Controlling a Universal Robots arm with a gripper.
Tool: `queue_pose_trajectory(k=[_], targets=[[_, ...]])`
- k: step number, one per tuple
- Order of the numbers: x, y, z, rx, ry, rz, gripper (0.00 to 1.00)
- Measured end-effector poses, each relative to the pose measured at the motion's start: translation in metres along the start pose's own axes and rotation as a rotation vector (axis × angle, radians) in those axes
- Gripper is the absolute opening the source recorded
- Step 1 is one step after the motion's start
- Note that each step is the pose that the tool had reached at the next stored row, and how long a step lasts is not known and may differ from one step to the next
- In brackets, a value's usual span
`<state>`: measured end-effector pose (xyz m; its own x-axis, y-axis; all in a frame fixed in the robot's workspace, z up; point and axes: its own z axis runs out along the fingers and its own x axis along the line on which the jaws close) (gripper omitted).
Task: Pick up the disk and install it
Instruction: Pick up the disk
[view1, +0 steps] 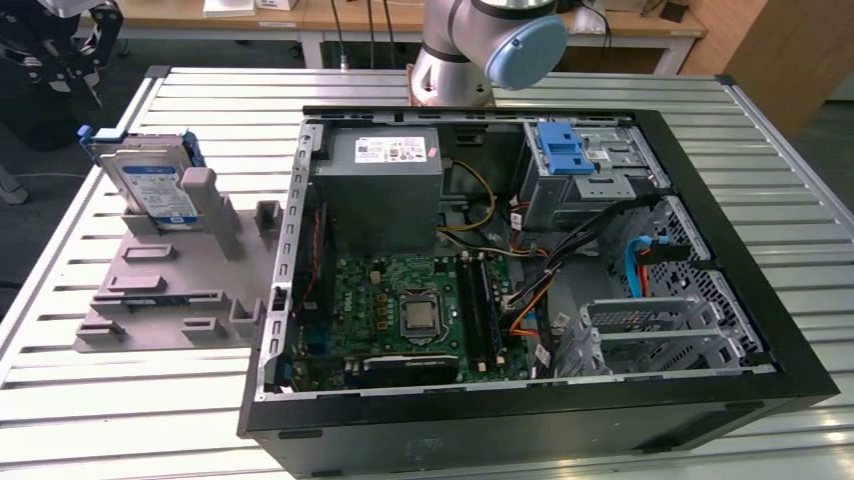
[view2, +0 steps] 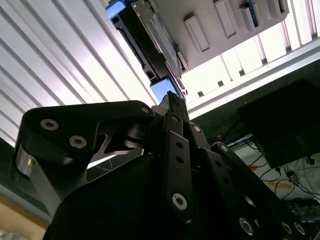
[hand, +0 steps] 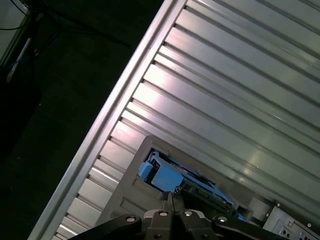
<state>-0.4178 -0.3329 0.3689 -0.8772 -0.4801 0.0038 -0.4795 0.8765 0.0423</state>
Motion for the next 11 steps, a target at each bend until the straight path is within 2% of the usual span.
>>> queue_pose_trajectory(k=[11], targets=[[0.0, 0.0, 0.0, 0.0, 0.0004, -0.01, 0.11]])
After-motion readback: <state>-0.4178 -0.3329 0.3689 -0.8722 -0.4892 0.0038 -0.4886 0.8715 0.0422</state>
